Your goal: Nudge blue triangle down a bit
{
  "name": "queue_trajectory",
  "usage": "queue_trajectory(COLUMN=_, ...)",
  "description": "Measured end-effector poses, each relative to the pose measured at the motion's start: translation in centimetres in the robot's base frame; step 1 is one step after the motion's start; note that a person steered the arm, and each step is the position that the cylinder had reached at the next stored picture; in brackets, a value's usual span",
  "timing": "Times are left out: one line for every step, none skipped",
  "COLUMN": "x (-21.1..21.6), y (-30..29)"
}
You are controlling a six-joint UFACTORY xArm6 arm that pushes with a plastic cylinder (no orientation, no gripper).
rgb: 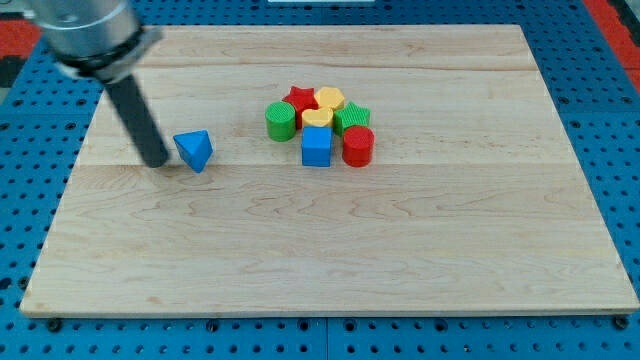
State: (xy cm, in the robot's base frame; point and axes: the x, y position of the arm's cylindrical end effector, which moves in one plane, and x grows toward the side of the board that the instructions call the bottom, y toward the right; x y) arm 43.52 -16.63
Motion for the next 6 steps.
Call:
queue_trajectory(x=-1.0, y=5.3)
queue_trajectory(x=-1.1, y=6.4)
queue_trajectory(x=-1.2, y=3.7)
queue_trajectory(x=-4.1, y=1.6)
queue_trajectory(x=-5.8, y=1.9)
queue_trajectory(x=-5.5, y=5.5)
